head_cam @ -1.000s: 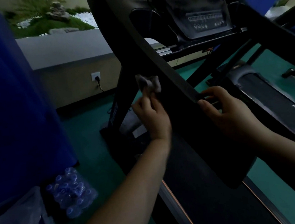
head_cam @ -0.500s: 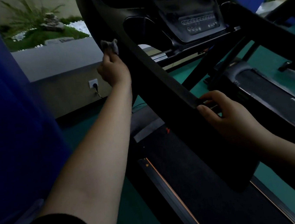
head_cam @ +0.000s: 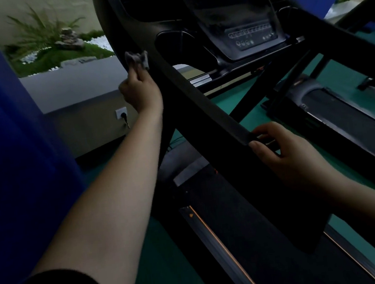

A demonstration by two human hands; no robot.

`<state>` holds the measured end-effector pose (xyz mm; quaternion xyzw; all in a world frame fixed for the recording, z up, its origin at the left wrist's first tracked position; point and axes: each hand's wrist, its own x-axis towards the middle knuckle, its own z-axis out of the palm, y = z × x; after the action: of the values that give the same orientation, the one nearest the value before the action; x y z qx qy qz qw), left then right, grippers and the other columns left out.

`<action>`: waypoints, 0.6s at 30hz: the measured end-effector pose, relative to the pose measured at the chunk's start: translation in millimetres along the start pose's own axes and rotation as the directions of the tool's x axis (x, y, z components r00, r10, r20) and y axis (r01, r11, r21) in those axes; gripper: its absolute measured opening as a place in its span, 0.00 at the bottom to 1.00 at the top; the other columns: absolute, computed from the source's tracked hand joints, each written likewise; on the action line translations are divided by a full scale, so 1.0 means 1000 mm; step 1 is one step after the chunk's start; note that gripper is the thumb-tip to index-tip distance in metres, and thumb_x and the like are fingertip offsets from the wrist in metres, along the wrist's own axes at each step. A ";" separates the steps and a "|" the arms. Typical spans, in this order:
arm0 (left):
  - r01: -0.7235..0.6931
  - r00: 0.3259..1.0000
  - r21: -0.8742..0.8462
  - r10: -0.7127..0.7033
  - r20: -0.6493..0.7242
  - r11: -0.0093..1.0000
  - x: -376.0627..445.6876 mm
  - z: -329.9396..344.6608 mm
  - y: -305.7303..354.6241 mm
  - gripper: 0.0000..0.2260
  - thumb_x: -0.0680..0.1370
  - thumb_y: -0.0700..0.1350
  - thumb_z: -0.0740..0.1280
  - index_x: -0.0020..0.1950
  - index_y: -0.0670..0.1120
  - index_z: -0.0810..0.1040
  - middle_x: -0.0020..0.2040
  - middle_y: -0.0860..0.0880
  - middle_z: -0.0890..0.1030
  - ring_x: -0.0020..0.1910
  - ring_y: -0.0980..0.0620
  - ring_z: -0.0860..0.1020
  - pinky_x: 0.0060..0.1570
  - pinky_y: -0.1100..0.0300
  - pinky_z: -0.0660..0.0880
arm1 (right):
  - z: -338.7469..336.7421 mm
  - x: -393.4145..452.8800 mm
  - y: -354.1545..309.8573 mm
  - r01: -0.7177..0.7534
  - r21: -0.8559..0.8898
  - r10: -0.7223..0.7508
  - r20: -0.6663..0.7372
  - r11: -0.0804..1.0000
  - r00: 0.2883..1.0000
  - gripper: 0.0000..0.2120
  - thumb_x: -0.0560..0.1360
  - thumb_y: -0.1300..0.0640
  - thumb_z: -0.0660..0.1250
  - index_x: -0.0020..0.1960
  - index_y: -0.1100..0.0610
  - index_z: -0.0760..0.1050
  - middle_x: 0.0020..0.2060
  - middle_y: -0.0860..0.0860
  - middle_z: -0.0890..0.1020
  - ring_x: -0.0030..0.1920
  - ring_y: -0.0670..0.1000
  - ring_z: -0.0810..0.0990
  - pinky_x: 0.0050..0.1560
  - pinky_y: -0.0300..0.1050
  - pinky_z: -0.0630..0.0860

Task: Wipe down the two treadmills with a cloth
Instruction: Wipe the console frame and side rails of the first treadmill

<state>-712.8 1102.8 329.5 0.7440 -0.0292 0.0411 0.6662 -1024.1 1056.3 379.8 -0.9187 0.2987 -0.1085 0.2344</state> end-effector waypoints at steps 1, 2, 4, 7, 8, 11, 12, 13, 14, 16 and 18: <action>0.035 0.999 0.022 -0.036 0.019 0.999 0.012 0.000 0.003 0.17 0.83 0.52 0.56 0.67 0.50 0.77 0.52 0.42 0.77 0.53 0.45 0.78 0.44 0.65 0.67 | 0.000 0.000 0.000 0.003 0.000 -0.003 0.000 1.000 1.000 0.13 0.74 0.41 0.60 0.57 0.42 0.69 0.52 0.45 0.78 0.50 0.46 0.77 0.45 0.40 0.70; 0.074 0.996 0.032 -0.075 0.041 0.997 0.020 0.000 0.006 0.17 0.83 0.53 0.55 0.68 0.51 0.75 0.56 0.41 0.77 0.57 0.44 0.77 0.49 0.62 0.69 | 0.000 0.000 0.001 0.004 0.000 -0.004 0.001 1.000 1.000 0.14 0.74 0.40 0.59 0.57 0.42 0.69 0.52 0.45 0.78 0.50 0.46 0.77 0.45 0.41 0.71; 0.151 0.986 0.043 -0.154 0.068 0.988 0.025 0.000 0.007 0.19 0.83 0.54 0.53 0.70 0.51 0.73 0.64 0.40 0.75 0.62 0.43 0.75 0.57 0.58 0.70 | -0.001 0.000 0.001 0.004 0.003 -0.004 0.005 1.000 1.000 0.15 0.73 0.40 0.58 0.57 0.42 0.69 0.52 0.45 0.78 0.50 0.46 0.77 0.46 0.41 0.71; 0.309 0.944 0.047 -0.312 0.104 0.950 0.001 0.000 -0.010 0.20 0.84 0.53 0.50 0.70 0.46 0.71 0.65 0.41 0.75 0.64 0.41 0.73 0.59 0.55 0.69 | 0.000 0.000 0.000 0.002 -0.001 -0.002 -0.002 1.000 1.000 0.13 0.74 0.41 0.60 0.57 0.42 0.69 0.52 0.44 0.78 0.50 0.46 0.77 0.47 0.42 0.71; 0.358 0.925 0.013 -0.357 0.130 0.933 -0.012 0.000 -0.020 0.20 0.84 0.52 0.50 0.69 0.44 0.72 0.64 0.41 0.76 0.63 0.42 0.74 0.58 0.55 0.70 | 0.000 0.000 0.000 0.000 -0.003 0.000 -0.004 1.000 1.000 0.13 0.75 0.41 0.60 0.58 0.43 0.69 0.52 0.44 0.78 0.50 0.46 0.77 0.47 0.42 0.71; 0.338 0.933 -0.102 -0.319 0.170 0.936 -0.048 -0.004 -0.040 0.17 0.84 0.49 0.53 0.64 0.41 0.75 0.58 0.42 0.79 0.55 0.46 0.77 0.47 0.60 0.69 | 0.000 0.000 0.000 -0.008 -0.004 0.008 -0.002 1.000 1.000 0.13 0.76 0.42 0.61 0.58 0.43 0.69 0.52 0.44 0.78 0.50 0.46 0.77 0.47 0.42 0.72; 0.276 0.955 -0.101 -0.261 0.140 0.956 -0.053 -0.004 -0.040 0.16 0.84 0.47 0.54 0.63 0.41 0.76 0.57 0.42 0.78 0.52 0.47 0.76 0.45 0.61 0.68 | 0.000 0.000 0.000 -0.010 -0.003 0.010 -0.002 1.000 1.000 0.13 0.76 0.42 0.61 0.58 0.43 0.69 0.52 0.44 0.78 0.50 0.46 0.77 0.47 0.42 0.72; 0.193 0.978 -0.090 -0.184 0.100 0.977 -0.050 -0.004 -0.038 0.16 0.84 0.47 0.55 0.62 0.41 0.76 0.55 0.42 0.78 0.50 0.47 0.77 0.44 0.61 0.69 | 0.000 0.000 0.000 -0.012 -0.001 0.012 -0.002 1.000 1.000 0.13 0.75 0.42 0.61 0.58 0.43 0.69 0.52 0.44 0.78 0.50 0.46 0.77 0.48 0.43 0.73; 0.106 0.993 -0.073 -0.101 0.067 0.992 -0.042 -0.003 -0.034 0.16 0.83 0.47 0.55 0.62 0.42 0.77 0.54 0.41 0.78 0.50 0.46 0.78 0.45 0.59 0.71 | 0.000 0.000 0.000 -0.011 0.002 0.011 -0.002 1.000 1.000 0.14 0.75 0.41 0.60 0.58 0.44 0.69 0.51 0.44 0.78 0.50 0.46 0.77 0.48 0.43 0.73; 0.007 0.999 -0.005 -0.006 0.045 1.000 -0.012 0.001 -0.022 0.17 0.82 0.49 0.55 0.63 0.44 0.78 0.54 0.39 0.79 0.52 0.42 0.78 0.51 0.55 0.75 | 0.000 0.000 0.001 -0.012 0.008 0.012 0.000 1.000 1.000 0.15 0.74 0.40 0.59 0.58 0.43 0.69 0.51 0.44 0.78 0.50 0.45 0.77 0.48 0.42 0.73; 0.015 0.999 0.100 -0.020 0.045 0.995 0.024 0.005 -0.007 0.18 0.83 0.50 0.54 0.65 0.45 0.77 0.58 0.37 0.78 0.57 0.40 0.76 0.56 0.53 0.73 | 0.000 0.001 0.001 -0.016 0.005 0.016 0.007 1.000 1.000 0.16 0.73 0.40 0.59 0.58 0.43 0.69 0.51 0.42 0.77 0.49 0.45 0.77 0.47 0.40 0.71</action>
<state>-688.1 1099.1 324.3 0.7773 -0.0359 0.0195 0.6278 -1024.1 1055.0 378.9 -0.9161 0.3049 -0.1043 0.2387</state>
